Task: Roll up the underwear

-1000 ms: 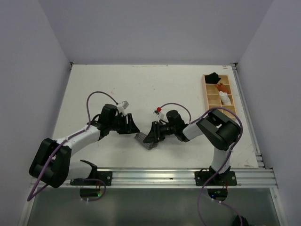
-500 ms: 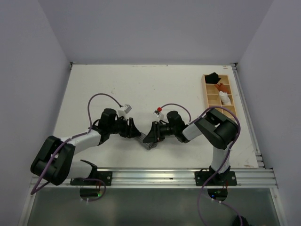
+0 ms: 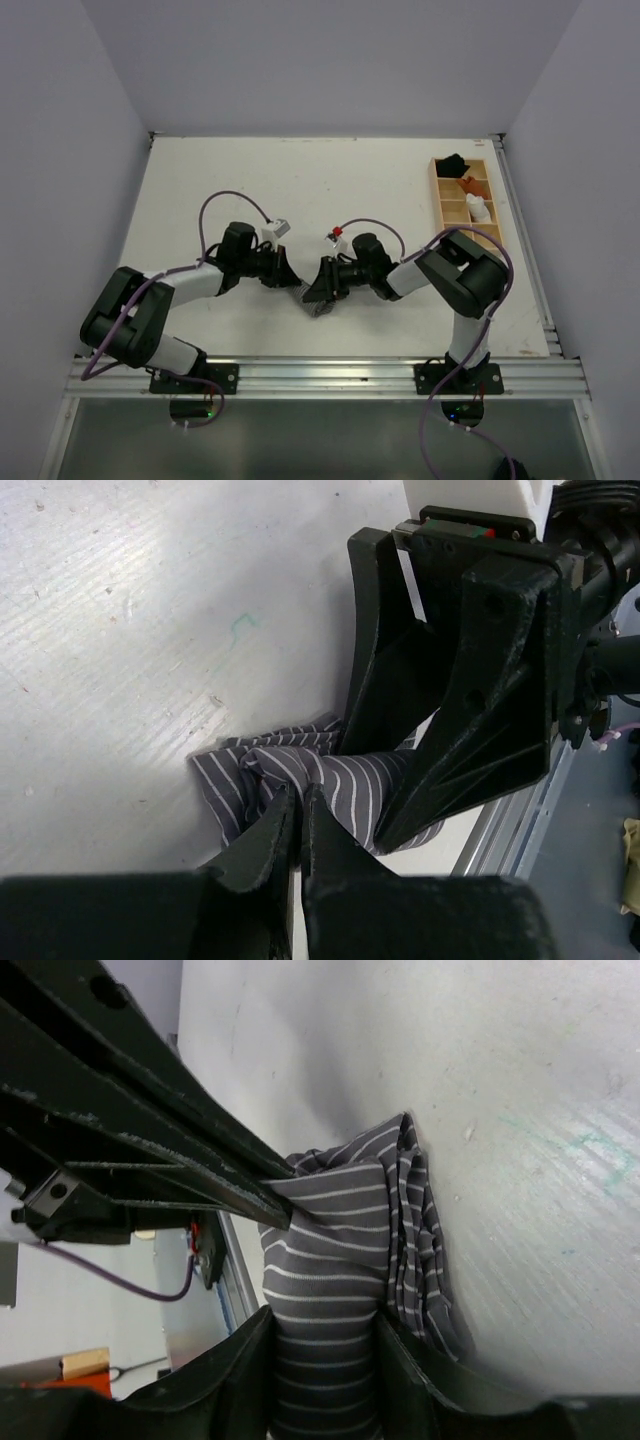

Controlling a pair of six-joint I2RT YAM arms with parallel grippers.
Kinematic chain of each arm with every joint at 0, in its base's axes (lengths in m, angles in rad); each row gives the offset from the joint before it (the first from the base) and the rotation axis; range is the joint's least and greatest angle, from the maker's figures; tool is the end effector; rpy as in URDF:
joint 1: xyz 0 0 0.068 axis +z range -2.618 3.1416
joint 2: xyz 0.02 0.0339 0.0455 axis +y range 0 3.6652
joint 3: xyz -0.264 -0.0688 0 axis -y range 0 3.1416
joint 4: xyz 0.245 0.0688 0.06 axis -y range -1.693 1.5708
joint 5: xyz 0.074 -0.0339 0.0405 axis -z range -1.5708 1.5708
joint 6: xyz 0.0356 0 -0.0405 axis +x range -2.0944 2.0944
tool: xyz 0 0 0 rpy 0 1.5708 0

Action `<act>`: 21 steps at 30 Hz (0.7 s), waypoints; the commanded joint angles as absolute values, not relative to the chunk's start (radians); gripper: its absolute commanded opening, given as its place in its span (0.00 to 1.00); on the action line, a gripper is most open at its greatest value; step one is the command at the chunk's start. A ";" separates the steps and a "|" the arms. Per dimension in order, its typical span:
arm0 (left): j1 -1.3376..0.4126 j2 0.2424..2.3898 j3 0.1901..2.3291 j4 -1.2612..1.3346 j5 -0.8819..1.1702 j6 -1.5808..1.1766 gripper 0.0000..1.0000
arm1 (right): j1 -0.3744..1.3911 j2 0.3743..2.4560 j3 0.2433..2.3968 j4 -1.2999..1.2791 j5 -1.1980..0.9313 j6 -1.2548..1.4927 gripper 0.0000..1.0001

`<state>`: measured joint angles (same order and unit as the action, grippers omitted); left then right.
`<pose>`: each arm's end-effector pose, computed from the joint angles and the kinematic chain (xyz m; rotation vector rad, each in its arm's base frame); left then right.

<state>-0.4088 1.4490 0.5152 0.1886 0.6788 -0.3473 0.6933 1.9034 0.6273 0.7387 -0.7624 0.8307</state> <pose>0.2266 -0.1225 0.1453 0.4383 2.3528 -1.1584 0.2308 0.2237 0.0950 -0.3764 2.4056 1.6196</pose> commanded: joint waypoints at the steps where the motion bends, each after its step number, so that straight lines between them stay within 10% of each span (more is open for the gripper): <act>1: -0.408 1.470 0.568 0.163 0.672 -0.281 0.00 | 0.696 1.901 0.656 0.391 -0.603 0.709 0.49; 16: -0.408 1.497 0.621 0.074 0.604 -0.244 0.00 | 0.698 1.752 0.787 0.046 -0.442 0.557 0.57; 21: -0.408 1.506 0.672 0.046 0.598 -0.270 0.08 | 0.696 1.787 0.756 0.118 -0.514 0.581 0.44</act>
